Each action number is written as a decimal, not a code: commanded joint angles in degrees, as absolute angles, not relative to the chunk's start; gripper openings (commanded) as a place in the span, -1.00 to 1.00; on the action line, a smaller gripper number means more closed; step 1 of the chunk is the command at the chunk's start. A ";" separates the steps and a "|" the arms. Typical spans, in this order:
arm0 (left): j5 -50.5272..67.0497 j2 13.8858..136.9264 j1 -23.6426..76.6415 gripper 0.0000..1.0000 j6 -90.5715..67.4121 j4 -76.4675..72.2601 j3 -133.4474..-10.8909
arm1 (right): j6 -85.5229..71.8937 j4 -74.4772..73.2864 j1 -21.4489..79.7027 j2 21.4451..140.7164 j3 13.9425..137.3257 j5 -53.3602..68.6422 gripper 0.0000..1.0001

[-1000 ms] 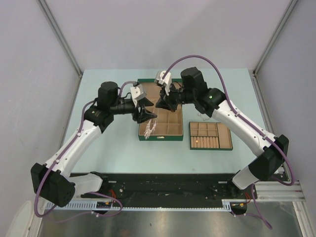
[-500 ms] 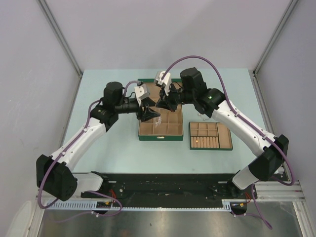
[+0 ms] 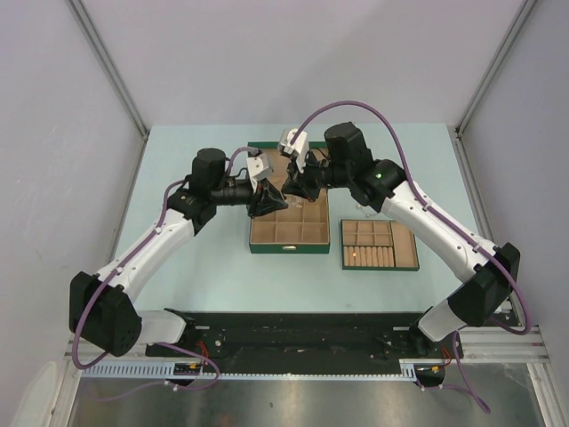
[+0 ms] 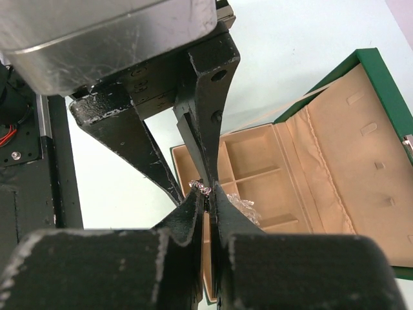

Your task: Organize the mixed jewelry

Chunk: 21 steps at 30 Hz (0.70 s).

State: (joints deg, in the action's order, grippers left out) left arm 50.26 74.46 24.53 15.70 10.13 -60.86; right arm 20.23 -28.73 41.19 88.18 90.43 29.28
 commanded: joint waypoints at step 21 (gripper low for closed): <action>51.68 76.11 24.96 -0.92 17.49 12.22 -64.34 | 21.18 -28.12 41.57 84.29 89.47 28.21 -1.00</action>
